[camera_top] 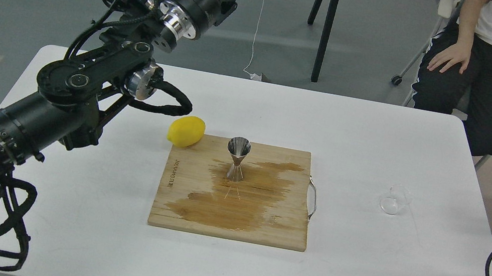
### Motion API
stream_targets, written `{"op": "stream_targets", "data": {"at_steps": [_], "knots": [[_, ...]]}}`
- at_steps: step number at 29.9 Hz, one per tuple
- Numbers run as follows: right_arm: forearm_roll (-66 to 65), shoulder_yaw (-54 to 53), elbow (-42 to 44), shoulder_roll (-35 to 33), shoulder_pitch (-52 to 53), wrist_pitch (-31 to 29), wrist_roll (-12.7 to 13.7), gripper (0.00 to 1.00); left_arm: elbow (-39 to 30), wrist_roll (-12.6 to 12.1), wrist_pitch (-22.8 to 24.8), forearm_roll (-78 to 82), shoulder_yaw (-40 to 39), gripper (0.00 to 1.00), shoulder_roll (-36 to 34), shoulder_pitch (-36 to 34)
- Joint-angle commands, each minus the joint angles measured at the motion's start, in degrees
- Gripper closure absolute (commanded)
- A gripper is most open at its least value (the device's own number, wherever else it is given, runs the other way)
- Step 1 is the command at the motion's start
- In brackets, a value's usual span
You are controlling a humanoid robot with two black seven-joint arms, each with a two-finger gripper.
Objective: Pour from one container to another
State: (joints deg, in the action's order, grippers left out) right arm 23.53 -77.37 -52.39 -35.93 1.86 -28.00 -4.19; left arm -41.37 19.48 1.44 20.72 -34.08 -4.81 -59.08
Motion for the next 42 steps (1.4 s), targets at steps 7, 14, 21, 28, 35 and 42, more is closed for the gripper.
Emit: {"op": "stream_targets", "data": {"at_steps": [7,14,21,28,35,42], "knots": [[-2.95,-0.06,-5.45,1.65,-11.26,0.00,-1.17,0.00,5.34,-0.32,11.22,-27.38,-5.90,0.00,-2.30,4.23],[-3.94,0.47,-5.53,4.81,-11.79,0.00,-0.56,0.00,5.34,-0.23,11.57,-28.10,-8.02,0.00,-4.15,7.40],[1.41,6.78,-6.24,8.85,-11.53,0.00,0.06,0.00,5.34,0.20,11.57,-28.10,-8.10,0.00,-5.38,7.31],[3.89,8.82,-6.24,14.47,-9.95,0.00,0.06,0.00,5.34,0.20,11.57,-28.10,-8.10,0.00,-6.26,7.31],[3.80,8.11,-5.97,19.66,-5.91,4.79,-0.02,0.00,5.34,0.20,11.57,-28.10,-8.19,0.00,-7.23,7.31],[3.62,8.12,-5.01,22.39,-3.27,11.38,-0.02,0.00,5.34,0.38,11.48,-28.10,-8.19,0.00,-7.49,7.31]]}}
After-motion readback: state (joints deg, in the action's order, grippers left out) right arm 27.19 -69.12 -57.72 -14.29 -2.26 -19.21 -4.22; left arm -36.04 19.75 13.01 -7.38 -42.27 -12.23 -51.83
